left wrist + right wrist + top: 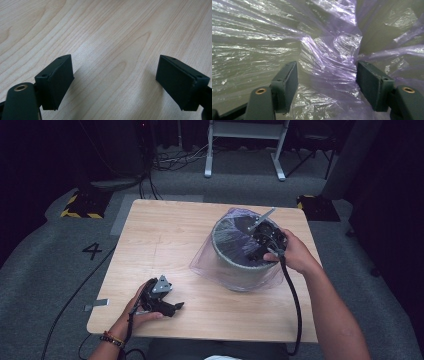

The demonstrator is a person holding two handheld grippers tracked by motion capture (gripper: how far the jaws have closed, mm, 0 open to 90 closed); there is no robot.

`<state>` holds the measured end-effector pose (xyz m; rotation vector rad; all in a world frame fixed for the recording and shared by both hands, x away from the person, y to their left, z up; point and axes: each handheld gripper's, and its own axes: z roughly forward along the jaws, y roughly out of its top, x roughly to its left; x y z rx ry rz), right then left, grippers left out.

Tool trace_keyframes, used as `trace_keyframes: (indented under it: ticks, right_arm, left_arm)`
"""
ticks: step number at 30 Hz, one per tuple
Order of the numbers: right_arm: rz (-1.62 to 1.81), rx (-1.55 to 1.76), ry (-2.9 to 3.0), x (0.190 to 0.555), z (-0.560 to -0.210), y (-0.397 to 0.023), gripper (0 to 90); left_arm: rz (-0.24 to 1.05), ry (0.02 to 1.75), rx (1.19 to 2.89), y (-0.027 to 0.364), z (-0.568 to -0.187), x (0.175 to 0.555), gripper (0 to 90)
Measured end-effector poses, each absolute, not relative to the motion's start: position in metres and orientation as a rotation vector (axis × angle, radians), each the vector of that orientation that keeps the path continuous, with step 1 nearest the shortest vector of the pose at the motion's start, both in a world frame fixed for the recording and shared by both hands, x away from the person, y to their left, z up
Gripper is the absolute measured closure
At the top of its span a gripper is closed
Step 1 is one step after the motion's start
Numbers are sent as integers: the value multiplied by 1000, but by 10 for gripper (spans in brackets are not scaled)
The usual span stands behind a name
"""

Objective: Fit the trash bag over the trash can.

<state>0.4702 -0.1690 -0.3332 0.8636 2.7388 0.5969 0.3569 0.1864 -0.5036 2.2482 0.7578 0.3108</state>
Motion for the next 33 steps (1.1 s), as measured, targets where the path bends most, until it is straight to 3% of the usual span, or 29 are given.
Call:
trace_keyframes:
  ticks: [7, 33]
  right_arm:
    - [765, 883, 2649, 467, -330, -179, 236]
    - [1066, 748, 2516, 444, -314, -197, 194]
  left_arm:
    - [311, 758, 2248, 186, -504, 357, 143]
    - [310, 758, 2248, 186, -504, 357, 142]
